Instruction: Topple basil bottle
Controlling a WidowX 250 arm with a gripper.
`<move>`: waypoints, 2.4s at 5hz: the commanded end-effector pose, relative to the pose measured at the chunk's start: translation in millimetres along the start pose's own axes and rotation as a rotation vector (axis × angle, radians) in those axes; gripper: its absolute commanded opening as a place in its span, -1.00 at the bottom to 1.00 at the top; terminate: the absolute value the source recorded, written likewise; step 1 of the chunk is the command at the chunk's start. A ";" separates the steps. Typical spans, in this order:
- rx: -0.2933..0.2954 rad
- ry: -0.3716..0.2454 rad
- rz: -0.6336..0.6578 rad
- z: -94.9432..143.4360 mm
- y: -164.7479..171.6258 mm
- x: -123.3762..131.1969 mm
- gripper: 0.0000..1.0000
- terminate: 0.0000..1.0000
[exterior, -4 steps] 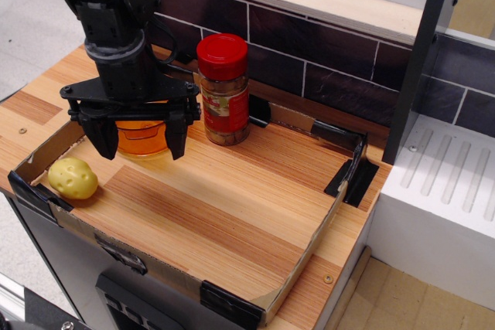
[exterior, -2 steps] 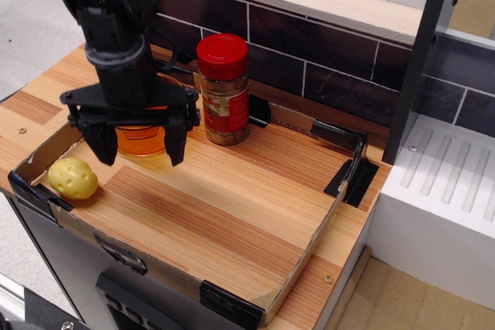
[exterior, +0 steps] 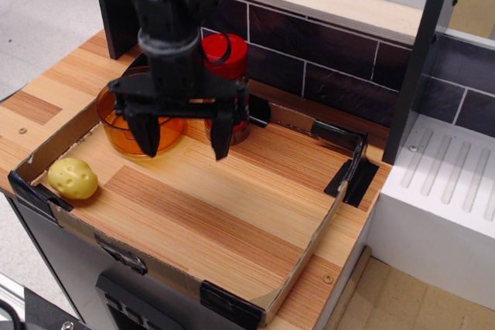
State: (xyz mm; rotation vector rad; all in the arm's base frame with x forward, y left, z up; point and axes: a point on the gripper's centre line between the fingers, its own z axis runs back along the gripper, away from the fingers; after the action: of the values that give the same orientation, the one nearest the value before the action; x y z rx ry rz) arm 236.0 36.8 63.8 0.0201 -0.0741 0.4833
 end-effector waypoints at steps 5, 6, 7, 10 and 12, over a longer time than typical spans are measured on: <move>-0.037 -0.215 0.153 30.1 -32.0 74.5 1.00 -1.00; -0.041 -0.220 0.182 37.9 -31.7 80.0 1.00 -1.00; -0.014 -0.226 0.204 36.6 -27.4 87.0 1.00 -1.00; -0.014 -0.241 0.196 25.5 -26.7 87.1 -1.00 -1.00; -0.180 -0.359 0.040 32.8 -39.8 56.3 -1.00 -1.00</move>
State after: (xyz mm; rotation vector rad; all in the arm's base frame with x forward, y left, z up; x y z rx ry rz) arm 297.1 23.7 88.3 -0.0744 -0.4436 0.5037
